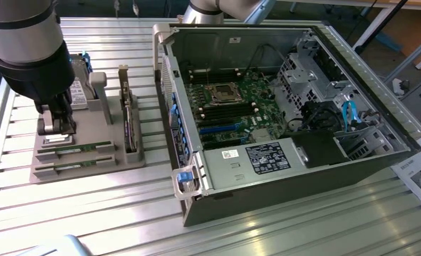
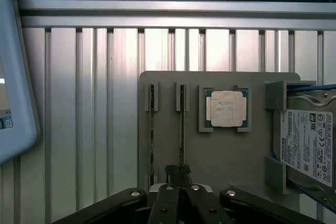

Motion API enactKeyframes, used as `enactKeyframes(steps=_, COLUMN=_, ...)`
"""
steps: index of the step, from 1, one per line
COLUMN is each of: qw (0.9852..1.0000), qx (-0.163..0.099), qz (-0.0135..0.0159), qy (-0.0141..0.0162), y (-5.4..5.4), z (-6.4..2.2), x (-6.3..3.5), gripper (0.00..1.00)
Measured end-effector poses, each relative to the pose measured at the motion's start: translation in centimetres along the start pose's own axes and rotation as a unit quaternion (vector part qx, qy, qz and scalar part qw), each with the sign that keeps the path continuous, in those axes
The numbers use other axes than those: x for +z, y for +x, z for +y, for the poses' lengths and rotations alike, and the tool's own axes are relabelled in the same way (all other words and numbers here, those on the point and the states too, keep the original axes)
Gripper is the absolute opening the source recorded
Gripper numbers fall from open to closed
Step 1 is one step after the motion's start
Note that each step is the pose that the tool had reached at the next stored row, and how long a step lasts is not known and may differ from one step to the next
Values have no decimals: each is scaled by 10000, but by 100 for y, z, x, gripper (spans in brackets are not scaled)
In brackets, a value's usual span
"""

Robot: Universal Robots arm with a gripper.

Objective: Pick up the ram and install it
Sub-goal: 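Pick up the ram and move it above insertion slot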

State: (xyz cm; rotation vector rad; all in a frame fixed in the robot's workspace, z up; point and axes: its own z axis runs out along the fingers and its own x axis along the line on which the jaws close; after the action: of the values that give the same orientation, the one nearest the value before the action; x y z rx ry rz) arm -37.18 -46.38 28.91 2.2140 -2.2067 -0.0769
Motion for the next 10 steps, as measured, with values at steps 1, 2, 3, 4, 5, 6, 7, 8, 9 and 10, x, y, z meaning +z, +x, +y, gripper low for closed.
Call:
enactKeyframes(steps=1, qw=10000, qx=-1, qz=0, qy=0, y=10, z=2, x=0, gripper=10)
enactKeyframes(steps=2, qw=10000, qx=-2, qz=1, qy=0, y=19, z=5, x=-1, gripper=10)
enactKeyframes(steps=3, qw=10000, qx=-4, qz=0, qy=0, y=35, z=10, x=0, gripper=10)
enactKeyframes(steps=4, qw=10000, qx=-5, qz=1, qy=0, y=44, z=12, x=-1, gripper=10)
enactKeyframes(steps=5, qw=10000, qx=-6, qz=1, qy=0, y=49, z=14, x=-1, gripper=10)
enactKeyframes(steps=6, qw=10000, qx=-6, qz=1, qy=0, y=51, z=15, x=-1, gripper=10)
enactKeyframes(steps=7, qw=10000, qx=-6, qz=1, qy=0, y=51, z=15, x=-1, gripper=10)
enactKeyframes(steps=8, qw=10000, qx=-6, qz=0, qy=0, y=52, z=14, x=-1, gripper=10)
enactKeyframes(steps=9, qw=10000, qx=-6, qz=0, qy=0, y=52, z=14, x=-1, gripper=10)
enactKeyframes(steps=10, qw=10000, qx=-6, qz=1, qy=0, y=52, z=14, x=0, gripper=10)
